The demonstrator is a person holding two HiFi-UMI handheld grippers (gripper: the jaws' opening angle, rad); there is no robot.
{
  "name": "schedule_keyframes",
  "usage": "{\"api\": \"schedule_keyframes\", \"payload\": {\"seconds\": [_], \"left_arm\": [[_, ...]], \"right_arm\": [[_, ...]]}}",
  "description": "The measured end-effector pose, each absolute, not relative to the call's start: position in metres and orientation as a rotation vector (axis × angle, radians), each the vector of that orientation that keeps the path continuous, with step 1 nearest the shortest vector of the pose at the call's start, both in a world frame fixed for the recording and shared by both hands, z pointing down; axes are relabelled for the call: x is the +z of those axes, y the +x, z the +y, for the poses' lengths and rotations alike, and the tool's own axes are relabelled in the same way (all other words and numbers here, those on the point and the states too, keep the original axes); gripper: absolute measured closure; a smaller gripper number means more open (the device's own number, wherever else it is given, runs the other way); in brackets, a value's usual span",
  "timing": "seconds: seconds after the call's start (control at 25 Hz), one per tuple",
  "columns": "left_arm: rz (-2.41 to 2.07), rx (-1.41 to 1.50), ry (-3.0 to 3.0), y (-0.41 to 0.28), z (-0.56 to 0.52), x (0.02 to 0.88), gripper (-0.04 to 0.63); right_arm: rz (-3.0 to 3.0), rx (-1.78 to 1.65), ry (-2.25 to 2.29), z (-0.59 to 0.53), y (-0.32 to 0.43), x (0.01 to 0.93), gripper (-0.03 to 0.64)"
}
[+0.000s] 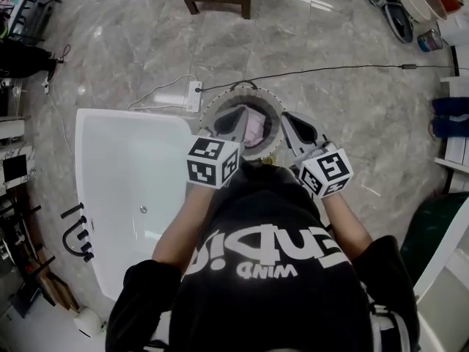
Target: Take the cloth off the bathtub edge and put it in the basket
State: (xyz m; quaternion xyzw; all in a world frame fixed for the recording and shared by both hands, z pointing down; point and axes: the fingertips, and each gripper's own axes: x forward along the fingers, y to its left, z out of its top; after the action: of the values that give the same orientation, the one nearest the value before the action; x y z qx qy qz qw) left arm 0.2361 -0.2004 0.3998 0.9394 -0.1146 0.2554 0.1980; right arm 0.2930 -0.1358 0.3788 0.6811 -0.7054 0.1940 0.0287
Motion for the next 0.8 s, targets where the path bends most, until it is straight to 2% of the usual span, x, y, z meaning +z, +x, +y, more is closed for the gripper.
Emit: {"api": "schedule_keyframes", "payload": {"seconds": [0.8], "left_arm": [[-0.079,0.289,3.026,0.242,-0.182,0.315,0.583]], "right_arm": [[-2.266,0.331,2.164,-0.134,0.300,0.319,0.607]]}}
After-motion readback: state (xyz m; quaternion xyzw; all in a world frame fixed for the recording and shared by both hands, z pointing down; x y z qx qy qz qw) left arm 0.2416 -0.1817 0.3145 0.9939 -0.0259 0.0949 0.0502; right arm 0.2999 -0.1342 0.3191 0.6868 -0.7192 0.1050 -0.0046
